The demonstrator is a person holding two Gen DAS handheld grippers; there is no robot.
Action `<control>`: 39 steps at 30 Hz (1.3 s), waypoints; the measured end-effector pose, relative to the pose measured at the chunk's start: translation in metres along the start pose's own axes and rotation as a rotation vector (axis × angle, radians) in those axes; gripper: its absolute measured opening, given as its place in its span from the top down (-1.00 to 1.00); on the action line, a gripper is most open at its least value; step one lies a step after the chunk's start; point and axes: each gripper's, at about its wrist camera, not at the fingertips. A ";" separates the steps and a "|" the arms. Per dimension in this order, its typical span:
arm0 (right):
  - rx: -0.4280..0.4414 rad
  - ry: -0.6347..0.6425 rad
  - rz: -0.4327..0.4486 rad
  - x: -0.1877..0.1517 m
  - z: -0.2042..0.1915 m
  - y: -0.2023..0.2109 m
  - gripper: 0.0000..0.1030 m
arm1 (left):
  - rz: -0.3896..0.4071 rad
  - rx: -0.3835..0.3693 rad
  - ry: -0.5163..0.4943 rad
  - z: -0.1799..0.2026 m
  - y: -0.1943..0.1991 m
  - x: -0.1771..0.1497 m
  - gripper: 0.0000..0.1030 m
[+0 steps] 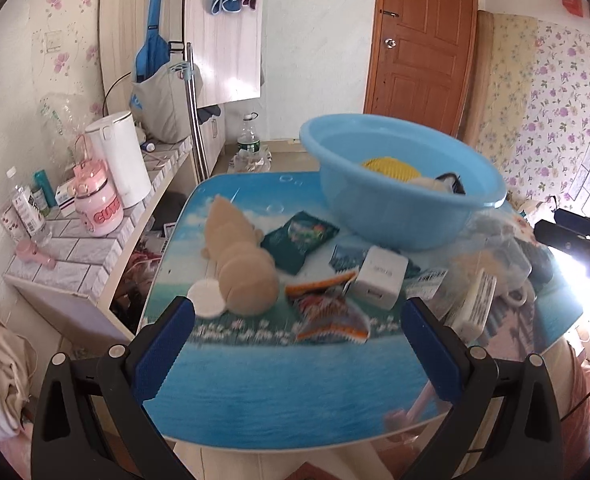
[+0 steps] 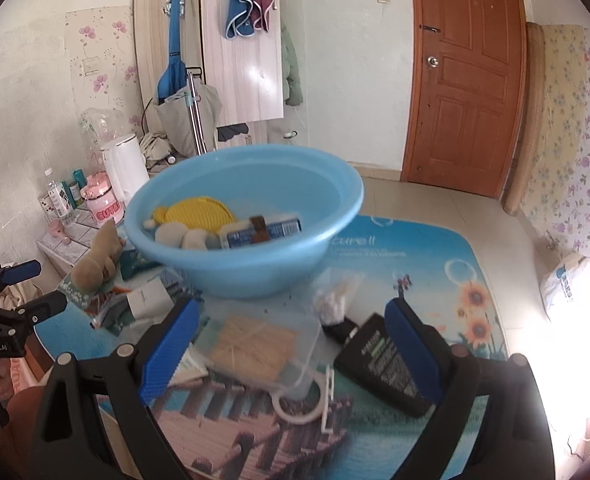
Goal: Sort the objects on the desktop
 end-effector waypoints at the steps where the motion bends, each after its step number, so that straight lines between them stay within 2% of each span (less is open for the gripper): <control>1: -0.003 -0.003 -0.001 -0.004 0.001 0.001 -0.86 | -0.004 0.000 0.000 -0.001 -0.001 -0.005 -1.00; 11: -0.060 -0.050 -0.074 -0.052 0.025 0.000 -0.86 | -0.080 -0.005 0.051 -0.010 -0.026 -0.032 -1.00; 21: -0.073 -0.104 -0.127 -0.067 0.035 -0.011 -0.86 | -0.176 0.049 0.034 -0.006 -0.048 -0.040 -1.00; 30: -0.078 -0.019 -0.164 -0.063 0.006 -0.033 -0.86 | -0.148 0.056 0.027 -0.007 -0.049 -0.039 -0.99; 39: -0.083 -0.048 -0.206 -0.065 0.010 -0.043 -0.86 | -0.138 0.055 0.026 -0.005 -0.049 -0.040 -0.99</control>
Point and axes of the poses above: each gripper's, at about its wrist camera, not at the fingertips, and y roughly against the way its jaws point, z to its right, x to its top, and after that the axes turned 1 degree about -z, right-handed
